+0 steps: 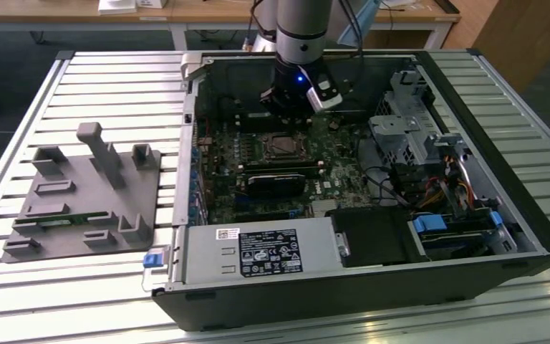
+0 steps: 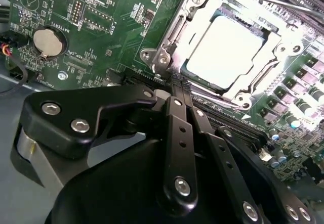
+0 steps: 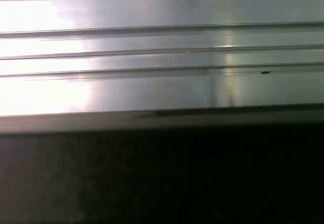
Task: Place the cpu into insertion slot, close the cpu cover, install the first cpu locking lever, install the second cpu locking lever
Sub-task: 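Install the first cpu locking lever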
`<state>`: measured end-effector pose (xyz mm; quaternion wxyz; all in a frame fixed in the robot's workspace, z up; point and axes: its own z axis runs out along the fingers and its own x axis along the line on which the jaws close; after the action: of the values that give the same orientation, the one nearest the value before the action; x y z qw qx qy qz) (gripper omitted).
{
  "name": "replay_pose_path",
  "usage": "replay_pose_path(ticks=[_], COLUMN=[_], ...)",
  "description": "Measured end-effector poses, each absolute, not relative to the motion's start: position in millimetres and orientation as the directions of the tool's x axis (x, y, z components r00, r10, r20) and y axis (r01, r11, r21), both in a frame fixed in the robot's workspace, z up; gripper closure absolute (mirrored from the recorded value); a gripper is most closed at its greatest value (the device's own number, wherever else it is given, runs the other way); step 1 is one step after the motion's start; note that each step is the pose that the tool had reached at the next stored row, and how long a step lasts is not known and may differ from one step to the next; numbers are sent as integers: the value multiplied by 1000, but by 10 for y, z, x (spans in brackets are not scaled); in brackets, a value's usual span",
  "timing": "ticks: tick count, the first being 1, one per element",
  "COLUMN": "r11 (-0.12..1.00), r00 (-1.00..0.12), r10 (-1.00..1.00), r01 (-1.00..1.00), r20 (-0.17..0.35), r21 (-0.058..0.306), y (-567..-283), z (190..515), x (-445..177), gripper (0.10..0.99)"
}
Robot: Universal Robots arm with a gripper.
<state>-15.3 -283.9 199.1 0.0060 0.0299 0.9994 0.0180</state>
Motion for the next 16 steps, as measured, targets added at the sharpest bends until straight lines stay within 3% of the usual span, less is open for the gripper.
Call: replay_pose_path(ticks=[6, 16], r11=[998, 998], r00=[-998, -998], r10=[60, 59], r01=[60, 59], r20=[-12, -13], r21=[9, 18], y=[-2832, -2806], z=[1968, 2002], x=[-153, -150], gripper=[980, 980])
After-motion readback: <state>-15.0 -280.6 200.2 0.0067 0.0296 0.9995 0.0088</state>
